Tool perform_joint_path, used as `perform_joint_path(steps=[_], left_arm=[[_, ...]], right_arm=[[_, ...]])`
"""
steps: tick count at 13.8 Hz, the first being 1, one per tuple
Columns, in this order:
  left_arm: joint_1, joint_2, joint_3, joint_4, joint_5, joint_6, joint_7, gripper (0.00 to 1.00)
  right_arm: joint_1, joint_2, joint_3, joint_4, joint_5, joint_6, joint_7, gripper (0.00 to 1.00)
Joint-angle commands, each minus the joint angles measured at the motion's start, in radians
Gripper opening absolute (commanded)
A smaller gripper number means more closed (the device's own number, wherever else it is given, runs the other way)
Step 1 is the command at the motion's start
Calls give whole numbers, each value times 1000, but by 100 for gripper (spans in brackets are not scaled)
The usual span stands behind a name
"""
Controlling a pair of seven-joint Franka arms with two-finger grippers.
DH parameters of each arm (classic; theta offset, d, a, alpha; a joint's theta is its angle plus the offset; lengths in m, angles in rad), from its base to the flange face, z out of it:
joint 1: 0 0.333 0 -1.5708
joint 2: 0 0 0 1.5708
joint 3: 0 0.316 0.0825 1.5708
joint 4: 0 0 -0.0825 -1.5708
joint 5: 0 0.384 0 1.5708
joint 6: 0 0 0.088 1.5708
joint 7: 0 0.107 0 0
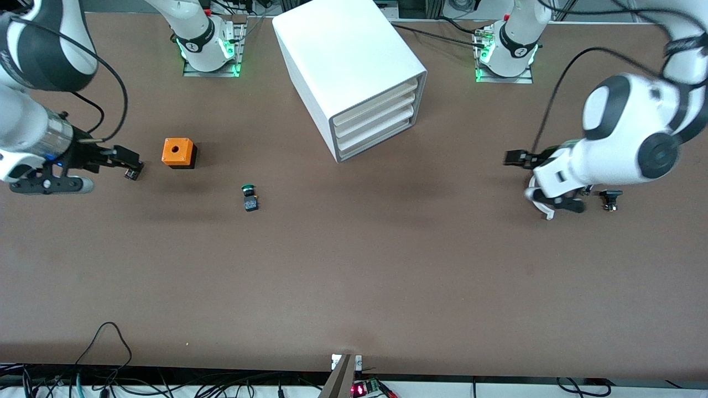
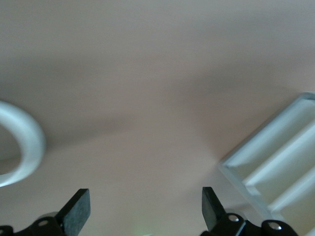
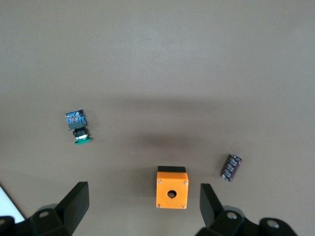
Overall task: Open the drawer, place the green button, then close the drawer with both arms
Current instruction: 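Grasp the push-button switch with the right gripper while the left gripper reaches the drawer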
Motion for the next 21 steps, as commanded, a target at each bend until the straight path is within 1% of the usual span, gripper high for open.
perform_joint_path(steps=[1, 2, 4, 5, 6, 7, 8, 10, 12, 14, 15, 16, 18, 19, 20, 21], left_arm=[[-12, 69, -6, -115, -243, 117, 20, 100], [-34, 95, -19, -142, -309, 139, 20, 100], [-55, 155, -78, -163, -396, 147, 20, 100], [-71, 177, -98, -183, -461, 158, 21, 100], [-87, 185, -110, -211, -524, 173, 33, 100], [-101, 192, -130, -229, -565, 185, 90, 100], [-115, 206, -138, -254, -588, 208, 152, 100], [-128, 218, -165, -294, -657, 251, 213, 100], [-134, 227, -197, -312, -664, 292, 237, 98], [-134, 232, -231, -330, -684, 331, 237, 91], [-135, 232, -246, -346, -694, 354, 239, 82], [-135, 232, -256, -355, -696, 372, 239, 63], [-141, 235, -260, -366, -701, 380, 250, 21], [-141, 235, -260, -372, -704, 380, 271, 3], [-140, 235, -260, -378, -710, 380, 286, 0], [-137, 235, -259, -380, -711, 380, 283, 0]], right_arm=[[27, 71, -3, 43, 24, 15, 3, 100], [38, 84, -1, 44, 31, 29, 4, 100], [99, 123, -3, 46, 30, 75, 4, 100], [130, 143, -3, 44, 30, 101, 4, 100], [144, 165, -3, 46, 31, 123, 4, 100], [150, 188, -1, 46, 33, 147, 4, 100], [157, 208, 0, 44, 38, 163, 4, 100], [212, 255, -1, 44, 47, 218, 10, 100], [237, 292, 0, 24, 47, 287, 74, 100], [239, 315, 19, -9, 48, 337, 88, 100], [239, 317, 33, -37, 48, 374, 87, 100], [239, 324, 36, -64, 47, 406, 75, 100], [239, 337, 40, -121, 39, 484, 69, 100], [240, 338, 48, -158, 38, 532, 67, 100], [240, 338, 69, -193, 30, 581, 64, 100], [240, 338, 74, -219, 28, 610, 61, 100]])
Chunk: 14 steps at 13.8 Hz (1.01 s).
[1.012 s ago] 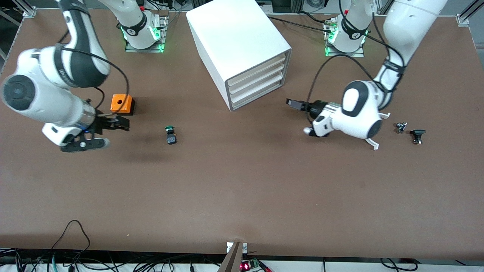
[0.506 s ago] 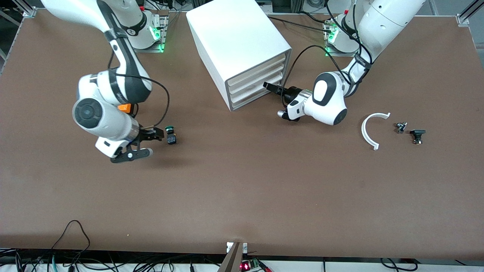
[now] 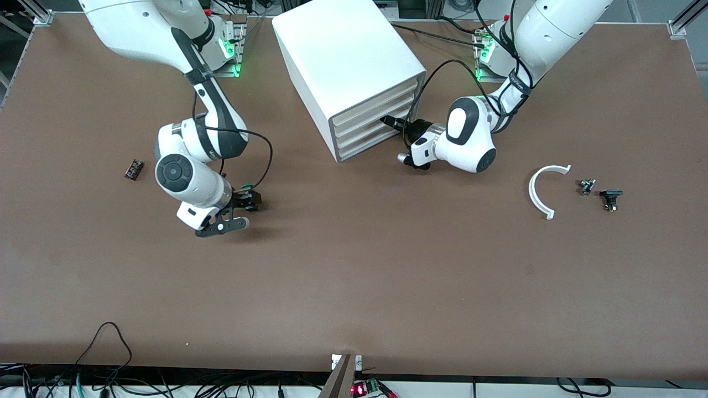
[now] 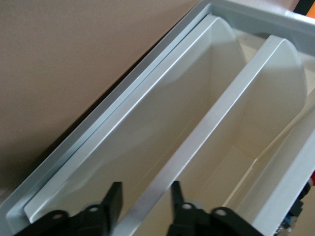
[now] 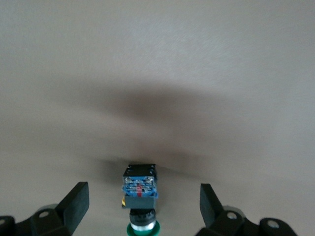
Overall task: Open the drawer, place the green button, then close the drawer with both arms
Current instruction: 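Pull the bottom drawer open with the left gripper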
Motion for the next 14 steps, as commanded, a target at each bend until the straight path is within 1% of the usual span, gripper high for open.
perform_joint_path(steps=[1, 2, 4, 5, 6, 7, 8, 9, 11, 13, 14], left_arm=[[13, -4, -6, -20, -48, 6, 34, 0], [27, -9, 6, -18, -56, 8, 34, 0], [65, -21, 90, 6, -47, 11, 43, 0], [77, -24, 135, 44, -40, 15, 49, 0], [85, -28, 156, 66, -39, 17, 51, 0], [102, -44, 160, 75, -40, 15, 46, 0], [114, -64, 160, 75, -42, 17, 34, 77], [120, -82, 160, 75, -40, 15, 46, 100], [133, -119, 160, 75, -40, 15, 37, 100], [177, -183, 161, 75, -21, 17, 46, 100], [208, -231, 161, 75, 68, 17, 45, 100]], right_arm=[[-1, -12, 24, -89, -4, 95, -10, 100], [-1, -1, 24, -92, -4, 111, -10, 100], [-1, 14, 34, -97, -6, 123, -9, 100], [-1, 17, 37, -108, -10, 134, -13, 100], [-1, 17, 37, -114, -30, 137, -17, 100], [-2, 17, 37, -120, -59, 139, -18, 100], [-2, 17, 37, -126, -68, 140, -17, 100], [-2, 17, 37, -131, -68, 142, -15, 100], [-2, 22, 35, -141, -68, 154, -15, 99], [-2, 21, 37, -169, -68, 181, -15, 99], [-2, 22, 35, -175, -68, 189, -15, 97]])
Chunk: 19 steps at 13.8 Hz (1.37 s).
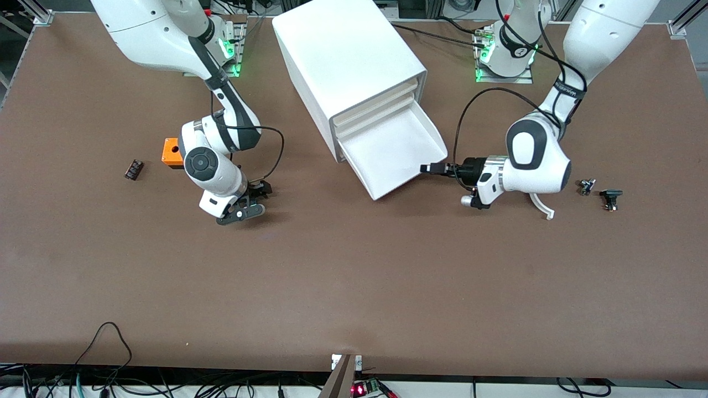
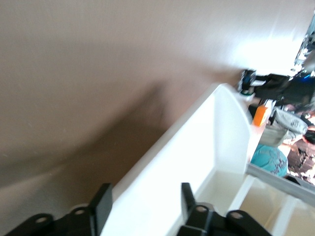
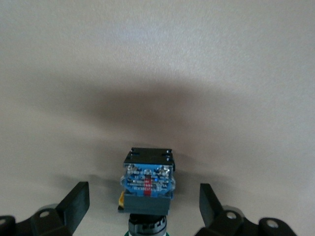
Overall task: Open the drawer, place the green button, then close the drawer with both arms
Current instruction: 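Pull the bottom drawer open with the left gripper, then release the drawer and withdraw the left gripper toward its rest pose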
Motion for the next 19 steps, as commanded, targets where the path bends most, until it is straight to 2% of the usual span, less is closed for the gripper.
perform_joint_path(steps=[1, 4, 5, 6, 7, 8, 10, 12, 15, 17, 19], left_arm=[[93, -170, 6, -6, 194, -13, -29, 100], [147, -297, 77, 63, 333, -16, -25, 100], [148, -345, 103, 69, 402, -33, -25, 100], [150, -392, 124, 77, 477, -70, -26, 100], [150, -425, 149, 123, 562, -129, -31, 100], [150, -446, 157, 163, 642, -195, -39, 100], [136, -476, 177, 278, 826, -353, -211, 100], [109, -477, 177, 350, 942, -453, -374, 100], [107, -477, 184, 392, 984, -516, -465, 100], [107, -477, 194, 390, 984, -516, -471, 100], [107, -476, 195, 390, 984, -515, -471, 100]], right_arm=[[-5, -4, 7, -32, -13, 37, -9, 93], [1, -2, 7, -29, -12, 28, 6, 56], [2, 1, 7, -26, -7, 28, 16, 50], [1, 5, 7, -21, -6, 28, 37, 47], [-1, 7, 7, -20, -5, 30, 48, 43], [4, 2, 7, -15, -2, 28, 48, 41], [1, -4, 7, 3, -4, 28, 37, 39], [2, -47, 7, 14, -4, 13, 31, 38], [2, -105, 7, 104, -7, -105, 25, 34], [7, -122, 11, 233, -7, -244, 19, 34], [16, -120, 45, 369, -5, -353, -41, 34]])
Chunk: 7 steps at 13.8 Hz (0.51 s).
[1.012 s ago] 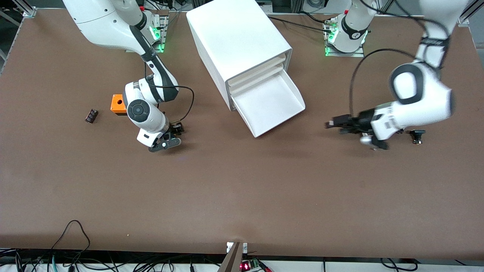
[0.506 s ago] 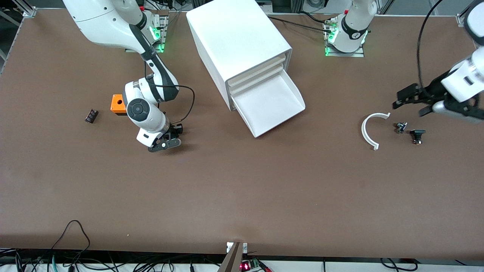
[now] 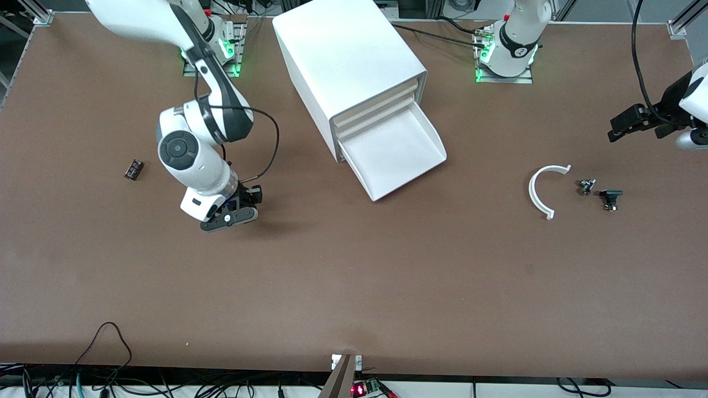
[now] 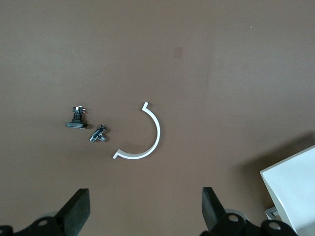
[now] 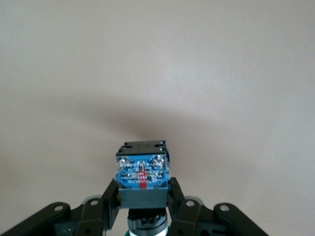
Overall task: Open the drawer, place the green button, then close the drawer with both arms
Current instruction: 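Carry the push-button switch with the right gripper over the open drawer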
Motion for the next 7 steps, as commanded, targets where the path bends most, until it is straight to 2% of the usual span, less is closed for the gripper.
perform_joint_path(steps=[1, 7], left_arm=[[-13, 16, 9, 28, 25, -20, -20, 100], [-18, 18, 9, 32, 25, -16, -2, 100]], right_arm=[[28, 6, 31, 161, -4, -114, -74, 34], [33, 33, 182, 265, 1, -96, -332, 34]])
